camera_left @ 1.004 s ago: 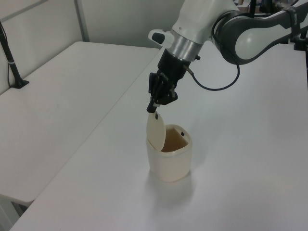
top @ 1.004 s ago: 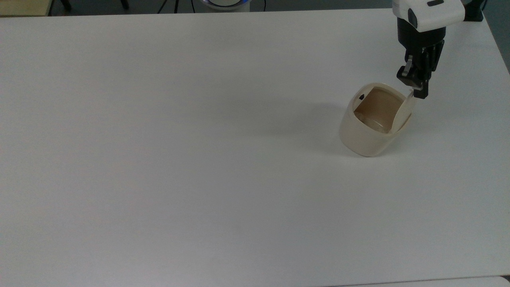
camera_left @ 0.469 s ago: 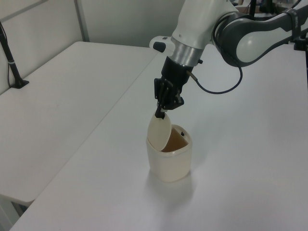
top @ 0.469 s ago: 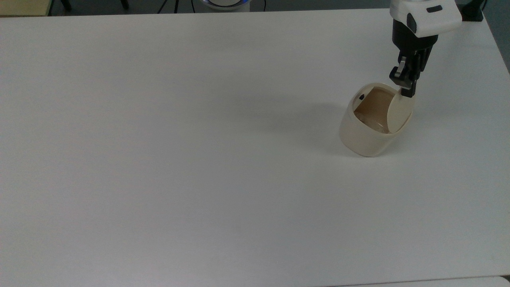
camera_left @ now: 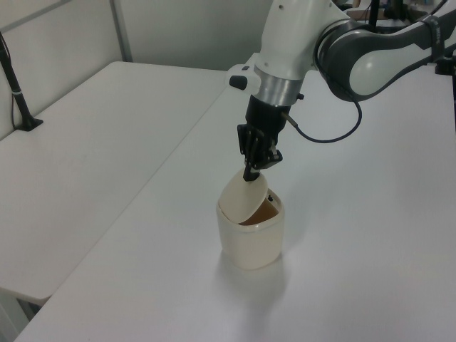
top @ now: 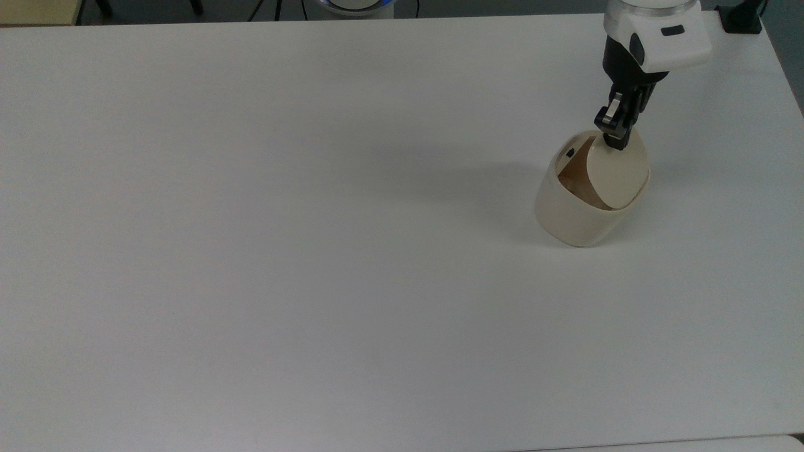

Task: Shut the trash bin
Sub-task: 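Push the lid down over the bin opening with the gripper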

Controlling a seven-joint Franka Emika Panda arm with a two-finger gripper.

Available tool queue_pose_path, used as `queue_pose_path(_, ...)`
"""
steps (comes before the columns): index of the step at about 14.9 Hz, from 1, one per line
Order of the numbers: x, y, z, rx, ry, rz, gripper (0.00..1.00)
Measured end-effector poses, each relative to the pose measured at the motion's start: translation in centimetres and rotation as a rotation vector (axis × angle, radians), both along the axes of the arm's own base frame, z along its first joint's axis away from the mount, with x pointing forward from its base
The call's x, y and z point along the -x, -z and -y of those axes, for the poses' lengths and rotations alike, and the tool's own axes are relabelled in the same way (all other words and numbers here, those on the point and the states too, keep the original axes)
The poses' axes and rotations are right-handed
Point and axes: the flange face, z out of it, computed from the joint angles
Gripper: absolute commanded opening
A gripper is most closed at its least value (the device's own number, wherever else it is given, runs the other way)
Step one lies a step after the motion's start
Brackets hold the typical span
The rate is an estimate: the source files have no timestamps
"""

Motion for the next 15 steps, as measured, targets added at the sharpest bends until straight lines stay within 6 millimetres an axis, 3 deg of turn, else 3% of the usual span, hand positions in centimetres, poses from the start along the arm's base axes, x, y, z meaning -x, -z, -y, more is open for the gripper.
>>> queue_pose_path(11,0.2,5.0,1.0,0.059,0.006,-0.079,0.0)
queue_pose_path(15,0.2,5.2,1.0,0.067,0.003,-0.08,0.0)
